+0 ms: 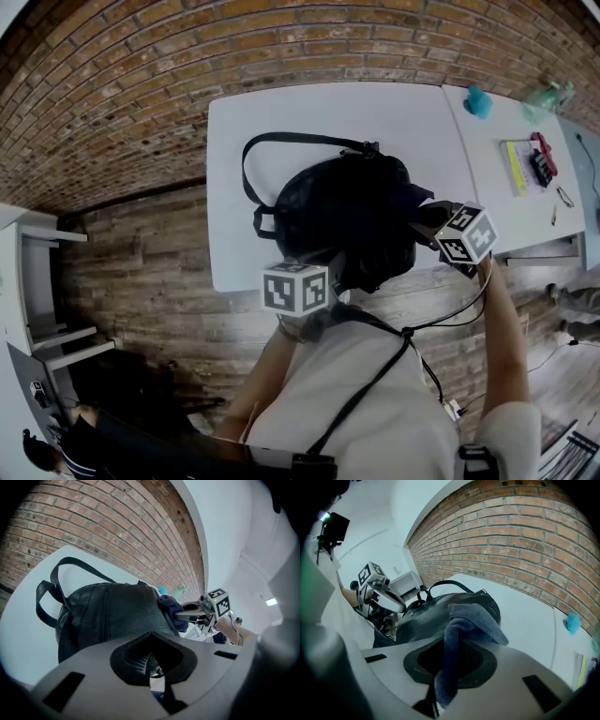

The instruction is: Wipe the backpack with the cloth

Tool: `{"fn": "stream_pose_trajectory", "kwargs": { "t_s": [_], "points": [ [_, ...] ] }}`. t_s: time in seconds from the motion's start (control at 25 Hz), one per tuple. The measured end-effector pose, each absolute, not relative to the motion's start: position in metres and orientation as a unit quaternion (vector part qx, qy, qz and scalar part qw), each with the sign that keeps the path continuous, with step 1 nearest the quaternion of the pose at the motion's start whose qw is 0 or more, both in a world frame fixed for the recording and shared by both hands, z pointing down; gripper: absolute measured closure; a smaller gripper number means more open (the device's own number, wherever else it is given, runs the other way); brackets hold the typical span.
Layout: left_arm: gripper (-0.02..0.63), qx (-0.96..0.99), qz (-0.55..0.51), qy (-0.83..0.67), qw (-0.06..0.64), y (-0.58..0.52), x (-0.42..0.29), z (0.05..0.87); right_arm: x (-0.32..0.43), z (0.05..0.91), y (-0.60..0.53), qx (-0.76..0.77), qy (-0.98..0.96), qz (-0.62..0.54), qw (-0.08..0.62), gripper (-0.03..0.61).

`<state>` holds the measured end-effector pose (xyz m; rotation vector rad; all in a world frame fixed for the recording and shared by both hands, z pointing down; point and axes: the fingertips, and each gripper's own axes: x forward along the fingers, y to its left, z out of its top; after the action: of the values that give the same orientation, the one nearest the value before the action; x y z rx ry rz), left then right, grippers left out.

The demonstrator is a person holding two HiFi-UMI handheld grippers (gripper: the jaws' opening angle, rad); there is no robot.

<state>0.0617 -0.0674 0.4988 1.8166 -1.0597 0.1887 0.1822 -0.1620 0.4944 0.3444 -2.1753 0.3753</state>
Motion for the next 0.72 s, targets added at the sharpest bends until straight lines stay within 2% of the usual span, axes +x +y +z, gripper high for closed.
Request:
{"fn": "stream_pose_trajectory", "kwargs": {
  "t_s": [0.72],
  "points": [
    [0.609,0.75,0.078,-0.436,0.491,-0.063,0.07,0.497,0.198,0.496,-0.088,0.068,-0.869,0.163,0.462,0.523]
  ]
}}
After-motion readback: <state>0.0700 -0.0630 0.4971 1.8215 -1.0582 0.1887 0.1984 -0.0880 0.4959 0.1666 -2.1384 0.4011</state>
